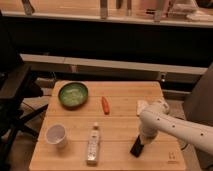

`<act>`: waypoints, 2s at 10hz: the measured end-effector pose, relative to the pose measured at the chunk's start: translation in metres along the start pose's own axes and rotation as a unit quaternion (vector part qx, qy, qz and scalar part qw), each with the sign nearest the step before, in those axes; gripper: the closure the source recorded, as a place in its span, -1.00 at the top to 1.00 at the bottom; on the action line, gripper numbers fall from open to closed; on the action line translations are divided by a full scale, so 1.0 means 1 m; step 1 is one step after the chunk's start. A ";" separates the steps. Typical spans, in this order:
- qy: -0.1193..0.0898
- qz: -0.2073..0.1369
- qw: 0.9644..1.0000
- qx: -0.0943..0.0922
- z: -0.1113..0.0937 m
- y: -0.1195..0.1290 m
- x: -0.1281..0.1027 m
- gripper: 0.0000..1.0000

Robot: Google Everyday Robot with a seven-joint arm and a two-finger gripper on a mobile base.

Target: Push the eraser across the table

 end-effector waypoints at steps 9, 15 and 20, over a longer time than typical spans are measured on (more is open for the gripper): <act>0.004 -0.002 1.000 -0.006 0.002 -0.011 -0.008 -1.00; 0.007 -0.014 1.000 -0.008 -0.001 -0.015 -0.018 -1.00; 0.013 -0.019 1.000 -0.011 -0.002 -0.017 -0.025 -1.00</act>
